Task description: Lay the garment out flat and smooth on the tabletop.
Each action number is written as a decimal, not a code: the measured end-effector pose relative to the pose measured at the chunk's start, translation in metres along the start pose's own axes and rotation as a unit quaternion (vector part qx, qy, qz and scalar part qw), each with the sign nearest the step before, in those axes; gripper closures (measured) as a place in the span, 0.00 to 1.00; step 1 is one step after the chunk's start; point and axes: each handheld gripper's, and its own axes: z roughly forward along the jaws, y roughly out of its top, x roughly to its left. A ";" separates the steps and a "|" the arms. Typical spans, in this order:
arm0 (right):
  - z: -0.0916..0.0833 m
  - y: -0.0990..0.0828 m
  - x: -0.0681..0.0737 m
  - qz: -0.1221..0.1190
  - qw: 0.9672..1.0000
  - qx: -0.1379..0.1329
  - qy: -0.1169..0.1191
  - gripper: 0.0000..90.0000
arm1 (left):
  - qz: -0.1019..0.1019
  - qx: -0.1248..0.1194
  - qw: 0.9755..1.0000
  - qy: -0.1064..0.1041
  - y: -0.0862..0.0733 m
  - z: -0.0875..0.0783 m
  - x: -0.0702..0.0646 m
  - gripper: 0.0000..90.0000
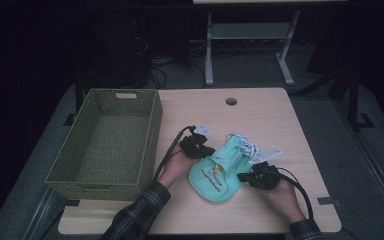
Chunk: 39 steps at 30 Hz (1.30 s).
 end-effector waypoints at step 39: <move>-0.007 -0.001 -0.024 0.010 0.999 -0.002 -0.052 1.00 | 0.000 0.055 0.997 -0.049 -0.035 -0.007 -0.035 1.00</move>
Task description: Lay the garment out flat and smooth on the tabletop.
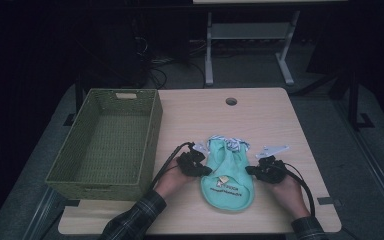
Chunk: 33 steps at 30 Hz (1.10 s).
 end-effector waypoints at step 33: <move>-0.007 -0.008 0.011 -0.008 1.000 0.005 0.016 1.00 | -0.023 -0.045 0.993 0.106 0.051 -0.002 0.059 0.67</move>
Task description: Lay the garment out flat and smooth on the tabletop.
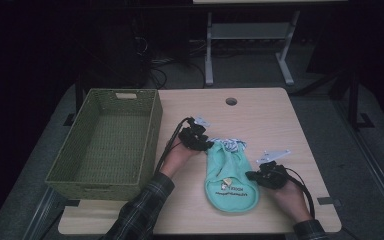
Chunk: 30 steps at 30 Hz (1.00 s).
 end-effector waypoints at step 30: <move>-0.001 0.002 0.001 -0.003 1.000 0.011 -0.008 1.00 | -0.023 0.030 0.999 0.029 -0.012 0.001 0.008 0.83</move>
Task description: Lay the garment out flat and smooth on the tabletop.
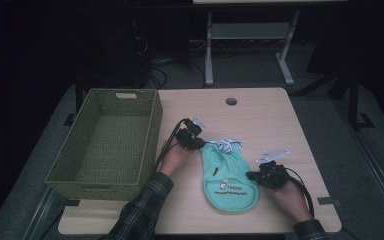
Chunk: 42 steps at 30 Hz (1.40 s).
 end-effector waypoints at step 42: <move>0.041 0.082 -0.062 0.039 0.999 -0.032 0.008 0.85 | 0.071 -0.016 0.992 -0.103 -0.055 -0.044 -0.085 0.64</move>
